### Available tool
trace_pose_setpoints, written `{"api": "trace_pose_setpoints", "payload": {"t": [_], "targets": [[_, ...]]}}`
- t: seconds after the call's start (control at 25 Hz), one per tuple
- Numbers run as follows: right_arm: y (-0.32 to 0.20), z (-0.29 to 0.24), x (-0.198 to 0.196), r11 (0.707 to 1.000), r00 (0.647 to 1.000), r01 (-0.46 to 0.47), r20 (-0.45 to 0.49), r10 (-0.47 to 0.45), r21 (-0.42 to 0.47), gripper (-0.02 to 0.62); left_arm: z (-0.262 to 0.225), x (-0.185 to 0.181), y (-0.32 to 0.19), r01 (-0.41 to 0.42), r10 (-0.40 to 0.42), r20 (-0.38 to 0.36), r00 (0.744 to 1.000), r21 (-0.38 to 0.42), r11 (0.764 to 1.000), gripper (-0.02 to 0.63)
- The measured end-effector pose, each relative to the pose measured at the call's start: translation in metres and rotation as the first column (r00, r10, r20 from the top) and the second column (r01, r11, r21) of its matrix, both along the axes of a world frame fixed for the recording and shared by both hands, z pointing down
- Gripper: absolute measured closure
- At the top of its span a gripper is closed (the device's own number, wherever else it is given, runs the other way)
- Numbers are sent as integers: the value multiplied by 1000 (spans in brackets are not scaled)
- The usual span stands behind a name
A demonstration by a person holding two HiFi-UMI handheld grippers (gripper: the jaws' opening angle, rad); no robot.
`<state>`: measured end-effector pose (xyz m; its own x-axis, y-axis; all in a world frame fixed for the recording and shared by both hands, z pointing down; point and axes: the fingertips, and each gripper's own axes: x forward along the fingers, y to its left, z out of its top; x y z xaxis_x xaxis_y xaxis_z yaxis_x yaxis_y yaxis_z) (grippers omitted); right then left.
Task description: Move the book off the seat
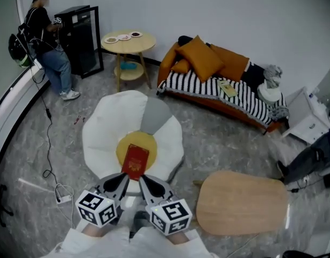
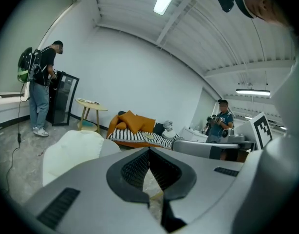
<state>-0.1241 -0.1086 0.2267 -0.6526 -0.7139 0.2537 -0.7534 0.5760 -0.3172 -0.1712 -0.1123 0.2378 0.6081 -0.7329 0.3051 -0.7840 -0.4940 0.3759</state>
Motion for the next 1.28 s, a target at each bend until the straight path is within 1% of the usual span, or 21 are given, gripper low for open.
{"api": "trace_pose_setpoints", "payload": {"t": [0.28, 0.56, 0.8, 1.08, 1.28], "targets": [[-48, 8, 16, 1000, 1000, 19, 3, -19, -24, 583, 3, 14, -42, 27, -27, -8, 1000, -8, 1000, 600], [-70, 14, 10, 998, 999, 28, 34, -26, -53, 583, 7, 13, -63, 24, -24, -5, 1000, -18, 1000, 599], [-78, 19, -2, 998, 999, 33, 13, -33, -58, 583, 13, 2, -74, 27, -27, 2, 1000, -33, 999, 600], [-82, 20, -18, 997, 1000, 18, -16, -19, -69, 583, 9, -10, -77, -4, 4, -10, 1000, -42, 999, 600], [-84, 18, -29, 997, 1000, 3, -7, -4, -74, 583, 14, -16, -78, -34, 34, 6, 999, -58, 998, 600]]}}
